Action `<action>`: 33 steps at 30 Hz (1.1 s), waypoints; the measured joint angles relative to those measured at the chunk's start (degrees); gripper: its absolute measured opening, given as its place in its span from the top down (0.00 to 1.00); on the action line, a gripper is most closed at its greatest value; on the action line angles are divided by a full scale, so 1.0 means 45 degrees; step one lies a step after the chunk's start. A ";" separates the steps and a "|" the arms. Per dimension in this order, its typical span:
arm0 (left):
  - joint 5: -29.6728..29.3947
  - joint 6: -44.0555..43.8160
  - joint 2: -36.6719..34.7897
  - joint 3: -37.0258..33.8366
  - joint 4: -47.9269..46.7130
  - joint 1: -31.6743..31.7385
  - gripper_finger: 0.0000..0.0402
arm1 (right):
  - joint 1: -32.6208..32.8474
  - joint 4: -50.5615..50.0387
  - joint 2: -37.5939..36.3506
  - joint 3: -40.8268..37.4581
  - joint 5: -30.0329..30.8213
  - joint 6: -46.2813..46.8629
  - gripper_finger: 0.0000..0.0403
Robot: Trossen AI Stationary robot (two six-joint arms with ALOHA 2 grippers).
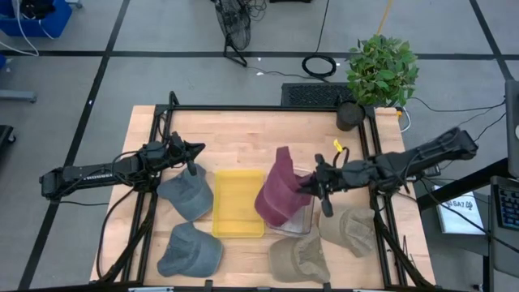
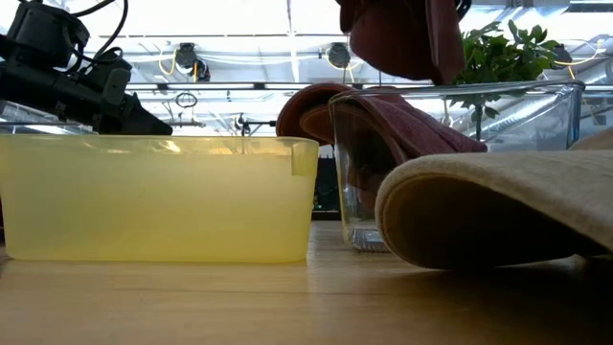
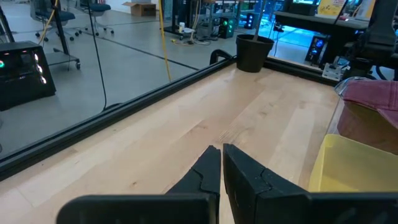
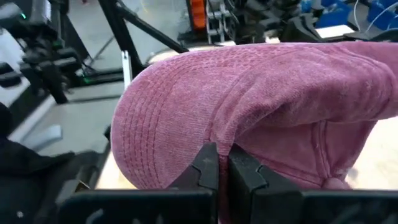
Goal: Pick & Place hat
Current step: Put the red cap into the transparent bin
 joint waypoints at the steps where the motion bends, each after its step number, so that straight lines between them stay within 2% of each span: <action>1: 0.0000 0.0002 0.0000 0.0000 0.0000 0.0000 0.94 | 0.0166 0.0124 0.0070 -0.0035 0.0095 0.0108 1.00; 10: -0.0001 0.0002 -0.0005 0.0000 0.0000 0.0000 0.94 | 0.1727 -0.1181 0.0753 -0.0059 0.2007 0.2382 1.00; 15: -0.0002 0.0005 -0.0005 0.0000 0.0000 0.0000 0.94 | 0.1811 -0.0076 0.1632 -0.0059 0.2527 0.2171 1.00; 25: -0.0002 0.0005 -0.0004 0.0000 -0.0005 0.0000 0.94 | 0.1771 0.0190 0.3237 -0.0458 0.2287 0.2032 1.00; 33: -0.0002 0.0005 0.0000 0.0000 0.0003 0.0000 0.94 | 0.1787 0.0151 0.2708 -0.1778 0.1948 0.3072 1.00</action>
